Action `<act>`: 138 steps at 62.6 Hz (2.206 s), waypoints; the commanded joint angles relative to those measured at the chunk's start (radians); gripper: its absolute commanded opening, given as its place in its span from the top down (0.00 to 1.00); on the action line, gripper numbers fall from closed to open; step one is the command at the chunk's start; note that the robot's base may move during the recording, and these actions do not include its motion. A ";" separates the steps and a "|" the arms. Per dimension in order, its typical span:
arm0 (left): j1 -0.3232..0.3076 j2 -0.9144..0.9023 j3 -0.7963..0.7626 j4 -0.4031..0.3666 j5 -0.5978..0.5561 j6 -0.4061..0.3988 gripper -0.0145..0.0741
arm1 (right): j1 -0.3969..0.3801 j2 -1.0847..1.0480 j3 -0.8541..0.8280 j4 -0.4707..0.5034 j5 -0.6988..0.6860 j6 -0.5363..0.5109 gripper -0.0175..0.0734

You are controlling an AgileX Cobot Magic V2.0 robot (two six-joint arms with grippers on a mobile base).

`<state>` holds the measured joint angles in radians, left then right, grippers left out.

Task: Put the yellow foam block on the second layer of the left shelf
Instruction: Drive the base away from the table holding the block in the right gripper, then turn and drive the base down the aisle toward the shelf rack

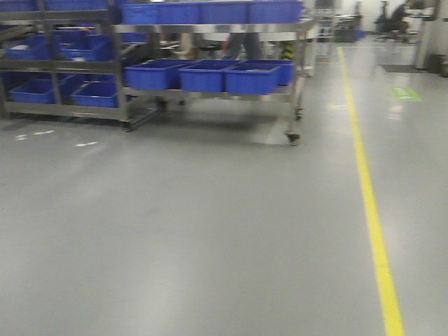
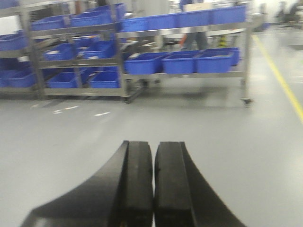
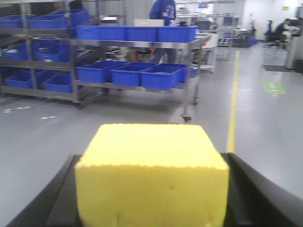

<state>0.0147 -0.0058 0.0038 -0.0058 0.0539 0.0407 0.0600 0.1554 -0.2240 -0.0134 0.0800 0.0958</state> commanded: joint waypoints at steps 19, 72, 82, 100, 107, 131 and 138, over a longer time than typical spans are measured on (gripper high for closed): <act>0.001 -0.020 0.024 -0.005 -0.083 -0.004 0.70 | -0.006 0.009 -0.030 0.001 -0.093 -0.006 0.31; 0.001 -0.020 0.024 -0.005 -0.083 -0.004 0.70 | -0.006 0.009 -0.030 0.001 -0.093 -0.006 0.31; 0.001 -0.020 0.024 -0.005 -0.083 -0.004 0.70 | -0.006 0.009 -0.030 0.001 -0.093 -0.006 0.31; 0.001 -0.020 0.024 -0.005 -0.083 -0.004 0.70 | -0.006 0.009 -0.030 0.001 -0.093 -0.006 0.31; 0.001 -0.020 0.024 -0.005 -0.083 -0.004 0.70 | -0.006 0.009 -0.030 0.001 -0.092 -0.006 0.31; 0.001 -0.020 0.024 -0.005 -0.083 -0.004 0.70 | -0.006 0.009 -0.030 0.001 -0.092 -0.006 0.31; 0.001 -0.020 0.024 -0.005 -0.083 -0.004 0.70 | -0.006 0.009 -0.030 0.001 -0.092 -0.006 0.31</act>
<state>0.0147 -0.0058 0.0038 -0.0058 0.0539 0.0407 0.0600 0.1554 -0.2240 -0.0134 0.0800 0.0958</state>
